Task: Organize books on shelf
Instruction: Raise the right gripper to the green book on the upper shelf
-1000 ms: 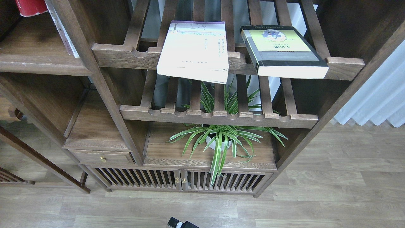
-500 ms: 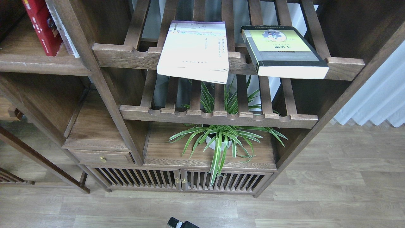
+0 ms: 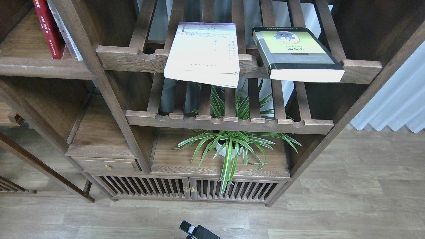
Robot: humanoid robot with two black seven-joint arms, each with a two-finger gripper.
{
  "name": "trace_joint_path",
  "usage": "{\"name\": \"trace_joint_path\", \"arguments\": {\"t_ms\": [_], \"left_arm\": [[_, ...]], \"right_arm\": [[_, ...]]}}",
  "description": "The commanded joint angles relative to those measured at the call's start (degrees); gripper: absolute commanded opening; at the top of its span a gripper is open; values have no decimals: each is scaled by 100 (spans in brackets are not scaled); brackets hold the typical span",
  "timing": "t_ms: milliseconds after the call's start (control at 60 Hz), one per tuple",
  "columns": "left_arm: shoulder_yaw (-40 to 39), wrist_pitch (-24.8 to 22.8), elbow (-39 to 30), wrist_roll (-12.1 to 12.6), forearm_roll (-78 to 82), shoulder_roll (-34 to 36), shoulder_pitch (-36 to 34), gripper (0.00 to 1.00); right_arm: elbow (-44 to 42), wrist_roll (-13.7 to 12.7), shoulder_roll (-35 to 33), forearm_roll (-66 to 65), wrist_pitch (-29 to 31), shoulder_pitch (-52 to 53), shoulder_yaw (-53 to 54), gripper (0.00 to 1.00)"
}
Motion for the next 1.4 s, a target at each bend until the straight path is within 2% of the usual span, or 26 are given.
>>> {"name": "trace_joint_path", "arguments": {"t_ms": [0, 83, 250, 350, 400, 433, 467, 550, 567, 800, 1033, 1217, 1383], "left_arm": [[-417, 0, -605, 1, -231, 8, 834, 54], [-830, 0, -1054, 1, -284, -62, 1529, 54], [-1261, 0, -1591, 1, -565, -299, 2417, 54], [-1463, 0, -1854, -8, -609, -563, 2953, 58], [-1560, 0, -1969, -8, -653, -721, 3155, 64], [-1630, 0, -2065, -8, -714, -853, 3366, 71], [-1657, 0, -2144, -8, -784, -993, 3620, 73], [-1648, 0, -2197, -8, -881, -1178, 3955, 73], [-1657, 0, -2197, -8, -916, -1387, 4147, 74], [-1560, 0, -2127, 10, -1295, -2092, 5009, 78], [-1507, 0, -1995, 10, -1286, -2461, 5406, 81], [-1411, 0, -1846, 1, -1295, -2619, 5599, 85], [-1261, 0, -1837, 1, -1295, -2743, 5740, 86]], "right_arm": [[9, 3, 0, 1, 0, -9, -9, 99], [18, 3, 0, 1, 0, -9, -9, 99], [62, 38, 0, 10, 0, -1, 26, 99], [238, 258, 0, 10, 0, -9, 158, 99], [334, 372, 0, 27, 0, -9, 176, 99], [405, 477, 0, 27, 0, -9, 202, 99], [475, 591, 0, 27, 0, -9, 237, 99], [589, 759, 0, 36, 0, -9, 360, 99], [694, 846, 0, 36, 0, -1, 482, 99], [1248, 856, 0, 36, 0, -325, 1159, 99], [1925, 856, 0, 62, 0, -458, 1960, 98], [2610, 847, -281, 80, 0, -449, 2276, 96], [2742, 847, -439, 89, 0, -449, 2785, 96]]}}
